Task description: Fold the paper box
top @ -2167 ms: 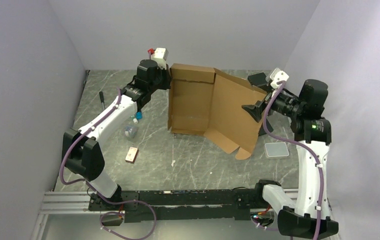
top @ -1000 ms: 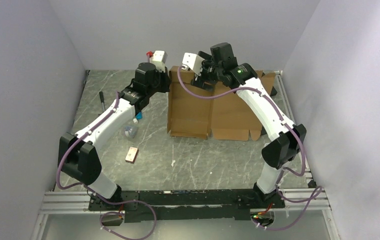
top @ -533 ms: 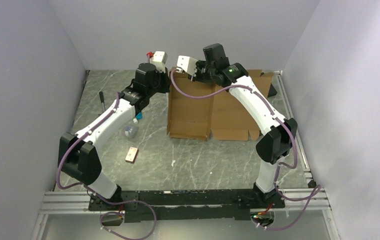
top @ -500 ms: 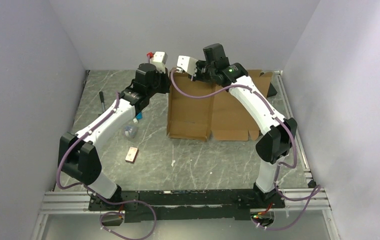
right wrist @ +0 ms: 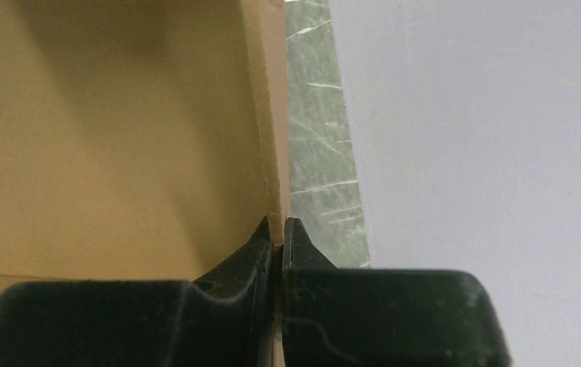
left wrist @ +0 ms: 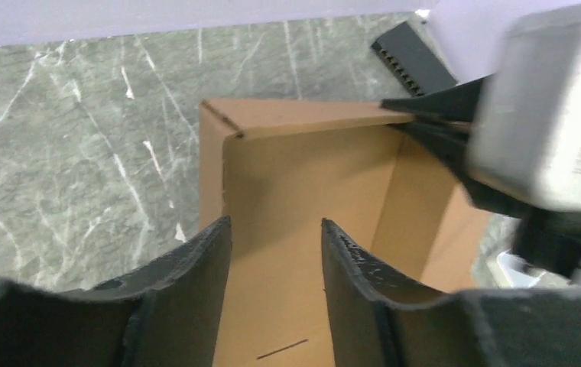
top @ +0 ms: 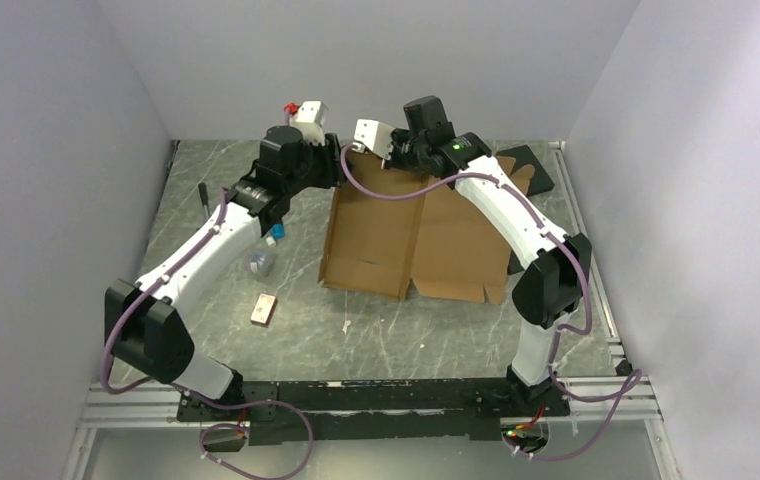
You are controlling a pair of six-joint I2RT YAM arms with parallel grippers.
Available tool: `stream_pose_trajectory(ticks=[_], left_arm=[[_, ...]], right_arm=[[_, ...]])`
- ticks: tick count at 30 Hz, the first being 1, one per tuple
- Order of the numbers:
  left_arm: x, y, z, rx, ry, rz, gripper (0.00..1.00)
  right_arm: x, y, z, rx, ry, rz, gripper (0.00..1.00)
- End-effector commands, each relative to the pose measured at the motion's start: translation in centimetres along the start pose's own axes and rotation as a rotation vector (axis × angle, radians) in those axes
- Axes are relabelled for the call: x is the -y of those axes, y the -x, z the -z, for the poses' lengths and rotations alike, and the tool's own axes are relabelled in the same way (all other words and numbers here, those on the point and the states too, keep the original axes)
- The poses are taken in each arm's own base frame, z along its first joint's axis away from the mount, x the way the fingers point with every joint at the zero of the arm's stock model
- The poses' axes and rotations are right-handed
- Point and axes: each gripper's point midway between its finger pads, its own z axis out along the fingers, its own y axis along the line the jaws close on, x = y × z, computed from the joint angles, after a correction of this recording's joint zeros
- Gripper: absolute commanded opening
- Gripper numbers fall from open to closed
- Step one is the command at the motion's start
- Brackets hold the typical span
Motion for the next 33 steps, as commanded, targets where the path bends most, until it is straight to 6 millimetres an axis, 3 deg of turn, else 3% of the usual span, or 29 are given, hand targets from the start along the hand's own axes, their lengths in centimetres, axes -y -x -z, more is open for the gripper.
stream_pose_trajectory(ticks=[1,6,9,13,16,20,25,28,33], left_arm=[[2.8,3.0,4.0,0.071,-0.094,0.013,0.58],[1.3,2.0,8.5,0.081,-0.060,-0.016,0.79],[0.0,0.5,11.3,0.061,-0.037,-0.031,0.85],[-1.6,-2.8,13.4,-0.025,-0.019,-0.040,0.86],[-1.6,-5.5,14.2,-0.095,-0.054,-0.033,0.87],[-1.3,-9.7,13.8,-0.189,-0.102,0.076,0.87],[-2.9,-15.2,11.6,-0.254,-0.042,0.317,0.85],[-3.4,-16.6,10.2,-0.269,-0.031,0.374,0.84],[-3.4,-17.0,7.7,-0.309,-0.049,0.394,0.80]], right_arm=[[1.2,1.1,2.3,0.030,-0.065,-0.051,0.00],[-3.3,-0.1,1.6,-0.003,0.116,-0.139,0.00],[-6.5,-1.6,0.5,-0.044,0.234,-0.199,0.00],[-10.8,-3.9,-0.9,-0.080,0.395,-0.210,0.00],[-13.0,-5.8,-2.5,-0.122,0.443,-0.201,0.00],[-15.8,-8.1,-4.9,-0.183,0.515,-0.210,0.00],[-17.8,-9.3,-6.3,-0.202,0.554,-0.228,0.03],[-18.5,-9.3,-6.5,-0.189,0.564,-0.240,0.09],[-19.3,-9.4,-6.7,-0.174,0.565,-0.266,0.21]])
